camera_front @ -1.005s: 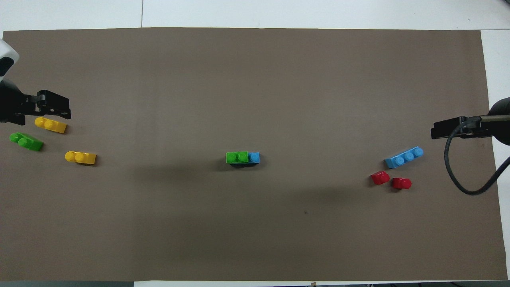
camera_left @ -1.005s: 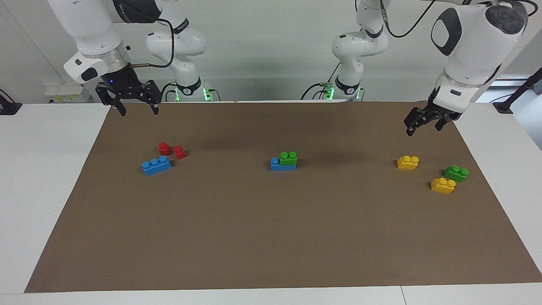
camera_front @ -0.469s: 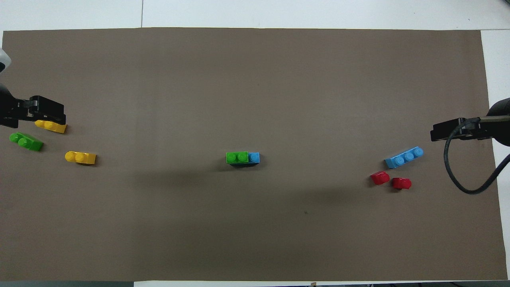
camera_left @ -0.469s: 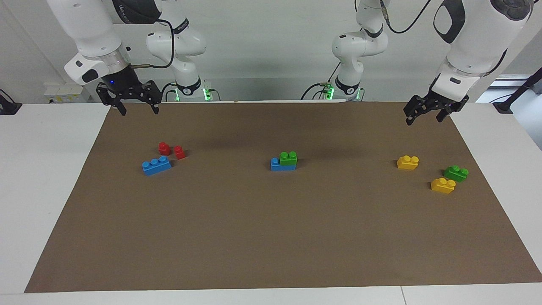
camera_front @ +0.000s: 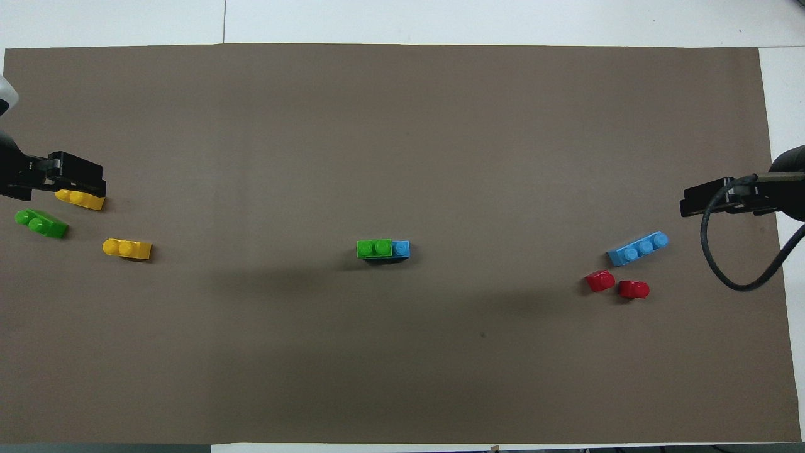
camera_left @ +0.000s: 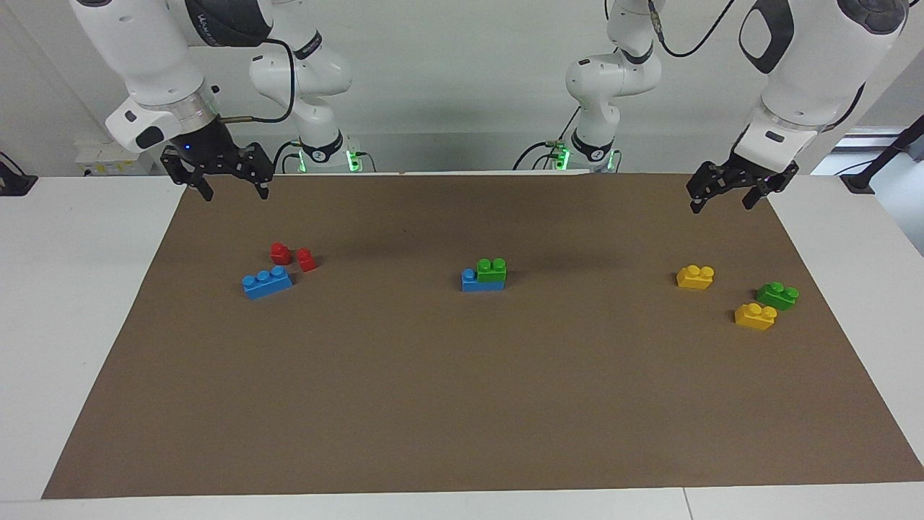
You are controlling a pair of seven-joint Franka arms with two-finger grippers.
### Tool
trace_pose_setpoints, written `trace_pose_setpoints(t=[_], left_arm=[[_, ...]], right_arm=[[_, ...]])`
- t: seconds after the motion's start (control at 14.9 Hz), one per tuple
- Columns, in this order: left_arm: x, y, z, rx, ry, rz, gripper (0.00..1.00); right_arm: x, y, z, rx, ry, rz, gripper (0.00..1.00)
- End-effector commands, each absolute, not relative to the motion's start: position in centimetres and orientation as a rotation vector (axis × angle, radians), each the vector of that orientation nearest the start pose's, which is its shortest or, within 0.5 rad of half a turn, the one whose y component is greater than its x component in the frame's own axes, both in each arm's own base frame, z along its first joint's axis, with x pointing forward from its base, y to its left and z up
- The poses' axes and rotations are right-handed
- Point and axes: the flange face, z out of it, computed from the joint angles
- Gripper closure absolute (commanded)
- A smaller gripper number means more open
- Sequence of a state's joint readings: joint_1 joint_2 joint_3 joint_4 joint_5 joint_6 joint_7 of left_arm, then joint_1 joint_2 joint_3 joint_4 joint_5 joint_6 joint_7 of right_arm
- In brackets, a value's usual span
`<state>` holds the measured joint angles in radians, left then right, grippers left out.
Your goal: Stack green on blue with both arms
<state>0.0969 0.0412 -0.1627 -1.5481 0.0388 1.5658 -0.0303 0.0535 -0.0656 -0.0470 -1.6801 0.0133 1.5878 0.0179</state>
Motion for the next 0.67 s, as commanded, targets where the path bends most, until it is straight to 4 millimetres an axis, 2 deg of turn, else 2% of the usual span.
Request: trace_pose_setpoints(t=[0.0,0.2,0.6], left_arm=[[56.47,-2.99,61.70,-3.130,0.091,-0.006,0.00],[56.54,-2.30,61.62,-3.148,0.068,-0.003,0.00],[56.49,-2.30,61.56,-3.147,0.067,0.000,0.00]], right_arm=[[53.64,-0.43,61.35,-3.166,-0.010,0.056,0.00],[53.58,-0.39,61.30,-3.169,-0.015,0.066,0.00],[53.46,-0.49,61.26,-3.171,-0.005,0.076,0.00]])
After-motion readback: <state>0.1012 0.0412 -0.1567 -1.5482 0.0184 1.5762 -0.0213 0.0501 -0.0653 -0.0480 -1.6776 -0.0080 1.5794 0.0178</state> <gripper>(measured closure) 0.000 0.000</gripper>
